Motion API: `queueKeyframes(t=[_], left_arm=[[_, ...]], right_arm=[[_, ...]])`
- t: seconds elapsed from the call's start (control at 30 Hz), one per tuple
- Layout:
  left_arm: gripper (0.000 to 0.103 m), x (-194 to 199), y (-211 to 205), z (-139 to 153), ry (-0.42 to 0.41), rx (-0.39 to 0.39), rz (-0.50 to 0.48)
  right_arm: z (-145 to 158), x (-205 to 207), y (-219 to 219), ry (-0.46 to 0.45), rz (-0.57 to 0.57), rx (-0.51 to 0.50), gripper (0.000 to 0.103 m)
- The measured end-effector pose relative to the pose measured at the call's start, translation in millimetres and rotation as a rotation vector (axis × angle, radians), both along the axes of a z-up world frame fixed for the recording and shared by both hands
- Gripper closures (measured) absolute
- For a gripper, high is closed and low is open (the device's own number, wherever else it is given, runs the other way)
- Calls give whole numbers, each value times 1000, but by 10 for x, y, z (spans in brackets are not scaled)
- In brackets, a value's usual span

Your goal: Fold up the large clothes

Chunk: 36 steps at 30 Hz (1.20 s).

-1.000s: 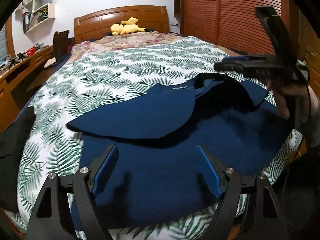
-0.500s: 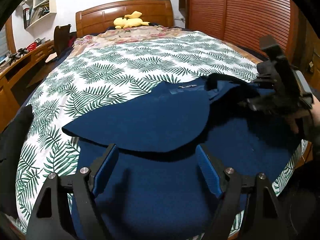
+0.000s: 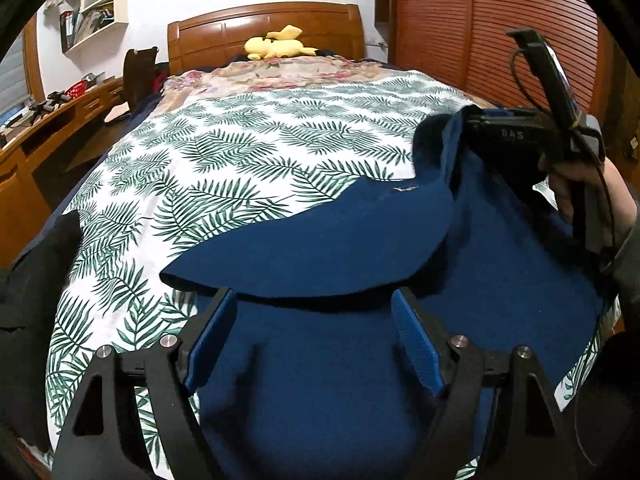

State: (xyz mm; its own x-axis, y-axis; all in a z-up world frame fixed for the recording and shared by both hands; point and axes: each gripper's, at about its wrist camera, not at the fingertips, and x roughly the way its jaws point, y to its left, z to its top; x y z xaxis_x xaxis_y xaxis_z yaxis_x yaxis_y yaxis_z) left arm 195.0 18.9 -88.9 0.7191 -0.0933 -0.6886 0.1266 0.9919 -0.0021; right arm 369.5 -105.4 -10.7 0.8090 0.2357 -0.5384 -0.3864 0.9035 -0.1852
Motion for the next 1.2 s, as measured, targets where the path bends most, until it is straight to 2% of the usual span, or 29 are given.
queueKeyframes(t=[0.2, 0.47, 0.57, 0.67, 0.87, 1.0, 1.1, 1.13, 1.17, 1.2], left_arm=[[23, -80, 134, 10, -9, -18, 22], [23, -278, 311, -9, -17, -29, 64], [23, -343, 392, -20, -16, -36, 82], [23, -409, 473, -25, -17, -38, 94], [23, -489, 565, -28, -22, -38, 105], [23, -514, 595, -21, -26, -41, 100], [23, -525, 605, -13, -33, -48, 91], [23, -527, 601, -6, -36, -52, 87], [23, -527, 594, 2, -39, -55, 81], [23, -536, 585, 8, -42, -56, 77]], right_arm=[[-10, -305, 15, -26, 51, -16, 48], [-78, -590, 166, 47, 261, 41, 48], [-168, -698, 314, 108, 372, 51, 48], [-295, -748, 474, 174, 457, 23, 48], [-505, -736, 775, 254, 544, -53, 48], [-695, -643, 977, 292, 534, -184, 48], [-726, -581, 1052, 282, 522, -224, 48], [-739, -573, 1057, 278, 516, -232, 50], [-751, -550, 1078, 278, 522, -235, 65], [-758, -520, 1100, 280, 537, -240, 91]])
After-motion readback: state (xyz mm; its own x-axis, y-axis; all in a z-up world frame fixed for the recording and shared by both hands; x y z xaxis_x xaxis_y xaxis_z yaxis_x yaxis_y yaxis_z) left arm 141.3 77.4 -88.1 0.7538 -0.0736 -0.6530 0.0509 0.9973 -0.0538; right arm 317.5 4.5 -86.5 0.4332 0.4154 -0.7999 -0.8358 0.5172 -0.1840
